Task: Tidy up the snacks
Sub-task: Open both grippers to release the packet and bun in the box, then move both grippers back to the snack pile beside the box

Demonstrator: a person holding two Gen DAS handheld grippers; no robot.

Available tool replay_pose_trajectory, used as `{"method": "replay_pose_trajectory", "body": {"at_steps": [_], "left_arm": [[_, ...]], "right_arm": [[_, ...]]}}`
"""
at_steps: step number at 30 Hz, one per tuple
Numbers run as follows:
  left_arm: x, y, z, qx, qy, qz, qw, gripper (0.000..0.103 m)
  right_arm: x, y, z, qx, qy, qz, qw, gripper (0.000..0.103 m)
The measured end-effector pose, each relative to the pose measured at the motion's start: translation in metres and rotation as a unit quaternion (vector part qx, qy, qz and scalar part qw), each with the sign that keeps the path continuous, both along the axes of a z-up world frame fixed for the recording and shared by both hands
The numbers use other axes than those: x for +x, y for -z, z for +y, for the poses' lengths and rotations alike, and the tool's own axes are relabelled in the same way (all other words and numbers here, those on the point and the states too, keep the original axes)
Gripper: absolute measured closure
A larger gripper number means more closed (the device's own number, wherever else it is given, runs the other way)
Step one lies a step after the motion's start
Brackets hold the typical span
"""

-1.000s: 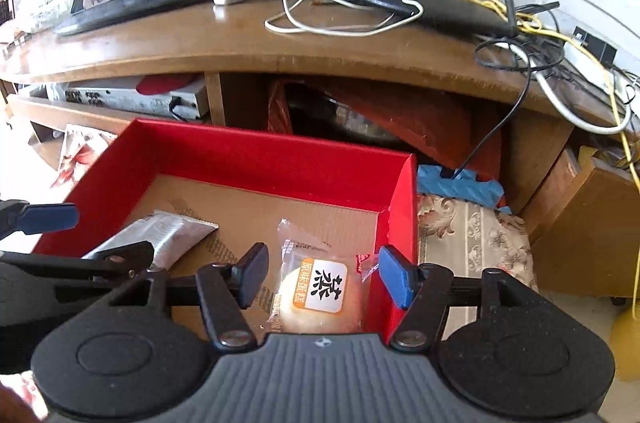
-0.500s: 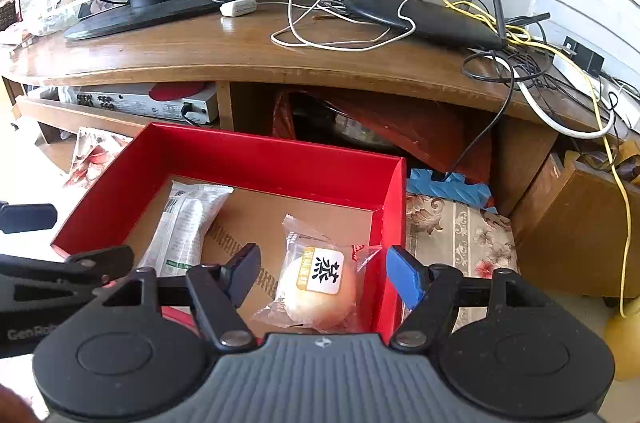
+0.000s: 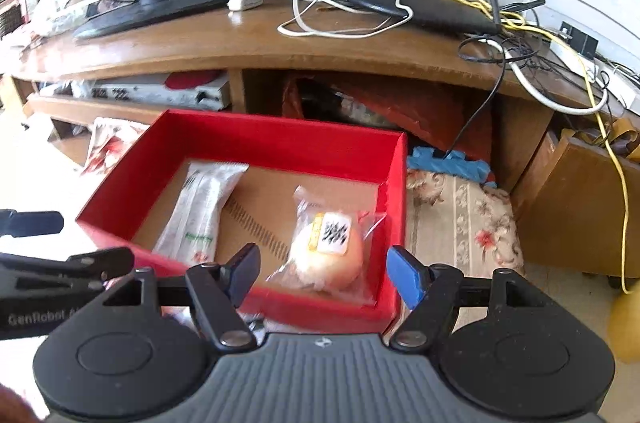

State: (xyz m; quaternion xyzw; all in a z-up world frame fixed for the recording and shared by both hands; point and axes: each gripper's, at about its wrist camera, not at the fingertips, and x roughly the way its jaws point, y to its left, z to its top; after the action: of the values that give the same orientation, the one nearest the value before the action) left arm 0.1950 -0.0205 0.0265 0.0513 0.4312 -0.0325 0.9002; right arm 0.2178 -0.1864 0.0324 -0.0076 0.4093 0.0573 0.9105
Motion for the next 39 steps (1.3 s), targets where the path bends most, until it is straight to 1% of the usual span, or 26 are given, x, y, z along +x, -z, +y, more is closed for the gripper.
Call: {"method": "replay_pose_trajectory", "body": {"at_steps": [5, 8, 12, 17, 22, 27, 31, 35, 39], "left_arm": [[-0.011, 0.0, 0.015, -0.009, -0.015, 0.009, 0.9998, 0.021], [-0.017, 0.0, 0.026, -0.014, -0.025, 0.012, 0.9995, 0.02], [-0.025, 0.002, 0.039, -0.017, -0.034, 0.022, 0.999, 0.02], [-0.033, 0.003, 0.054, -0.019, -0.036, 0.028, 0.9988, 0.02], [-0.038, 0.003, 0.069, -0.035, -0.038, 0.036, 0.998, 0.02], [-0.041, 0.0, 0.08, -0.046, -0.038, 0.035, 0.9976, 0.02], [-0.042, -0.001, 0.09, -0.055, -0.042, 0.034, 0.997, 0.019], [-0.042, 0.001, 0.098, -0.064, -0.045, 0.039, 0.9961, 0.019], [-0.043, 0.0, 0.102, -0.072, -0.045, 0.04, 0.9956, 0.019]], "right_arm": [[-0.014, 0.0, 0.015, 0.003, -0.033, 0.009, 0.999, 0.036], [-0.018, 0.003, 0.029, 0.006, -0.065, 0.017, 0.998, 0.035], [-0.019, 0.009, 0.048, 0.001, -0.111, 0.032, 0.993, 0.035], [-0.018, 0.021, 0.065, -0.007, -0.155, 0.054, 0.986, 0.035], [-0.009, 0.026, 0.079, -0.012, -0.199, 0.072, 0.977, 0.035], [0.004, 0.031, 0.09, -0.005, -0.233, 0.092, 0.968, 0.035], [0.006, 0.026, 0.096, 0.012, -0.263, 0.099, 0.96, 0.035], [0.008, 0.028, 0.107, -0.008, -0.295, 0.109, 0.949, 0.035], [0.014, 0.031, 0.117, -0.009, -0.324, 0.124, 0.938, 0.035]]}}
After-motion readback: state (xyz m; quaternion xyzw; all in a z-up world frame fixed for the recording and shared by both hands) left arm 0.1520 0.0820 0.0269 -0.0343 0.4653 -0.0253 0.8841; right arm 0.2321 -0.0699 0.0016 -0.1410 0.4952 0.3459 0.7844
